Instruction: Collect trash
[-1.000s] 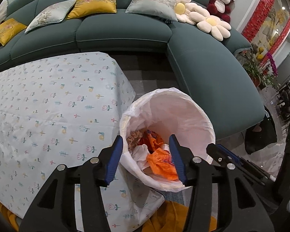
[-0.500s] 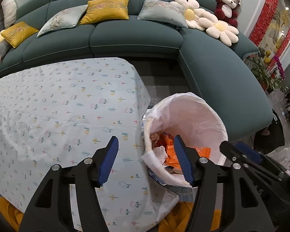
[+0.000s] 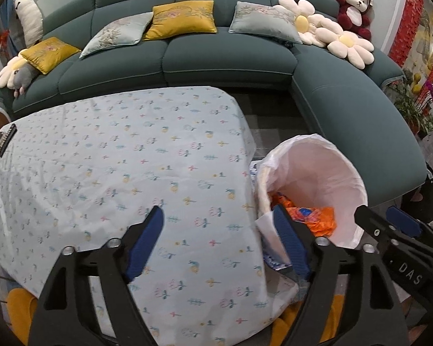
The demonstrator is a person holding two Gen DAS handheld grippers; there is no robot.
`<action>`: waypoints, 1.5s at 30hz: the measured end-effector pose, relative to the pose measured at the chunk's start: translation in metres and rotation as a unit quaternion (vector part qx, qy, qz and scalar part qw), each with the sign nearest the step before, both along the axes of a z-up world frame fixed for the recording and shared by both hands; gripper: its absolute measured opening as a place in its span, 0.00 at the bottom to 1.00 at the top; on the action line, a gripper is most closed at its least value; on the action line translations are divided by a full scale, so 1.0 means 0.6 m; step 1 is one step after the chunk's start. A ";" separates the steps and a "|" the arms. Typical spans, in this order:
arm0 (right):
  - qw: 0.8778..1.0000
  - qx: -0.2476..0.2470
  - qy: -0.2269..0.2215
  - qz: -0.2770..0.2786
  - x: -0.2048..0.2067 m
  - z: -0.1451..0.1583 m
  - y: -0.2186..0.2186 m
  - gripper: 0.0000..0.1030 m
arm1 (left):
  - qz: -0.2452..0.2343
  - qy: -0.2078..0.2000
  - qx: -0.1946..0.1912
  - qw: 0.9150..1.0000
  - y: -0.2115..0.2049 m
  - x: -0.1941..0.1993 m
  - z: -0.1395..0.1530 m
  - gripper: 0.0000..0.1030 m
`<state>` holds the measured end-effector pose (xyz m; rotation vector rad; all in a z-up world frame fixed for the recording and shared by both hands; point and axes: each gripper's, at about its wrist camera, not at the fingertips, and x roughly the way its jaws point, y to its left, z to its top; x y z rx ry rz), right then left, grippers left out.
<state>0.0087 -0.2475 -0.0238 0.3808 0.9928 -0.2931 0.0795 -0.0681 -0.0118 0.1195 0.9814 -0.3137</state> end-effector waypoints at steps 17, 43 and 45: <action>0.999 -0.039 0.012 0.011 -0.043 -0.033 0.034 0.93 | 0.014 0.007 0.050 0.999 0.032 -0.027 -0.043 0.81; 0.998 -0.066 0.013 0.011 -0.057 -0.044 0.011 0.94 | -0.002 -0.001 0.070 0.998 -0.016 -0.051 -0.066 0.85; 0.998 -0.068 0.014 0.012 -0.057 -0.045 0.010 0.93 | -0.001 -0.001 0.072 0.997 -0.016 -0.050 -0.068 0.85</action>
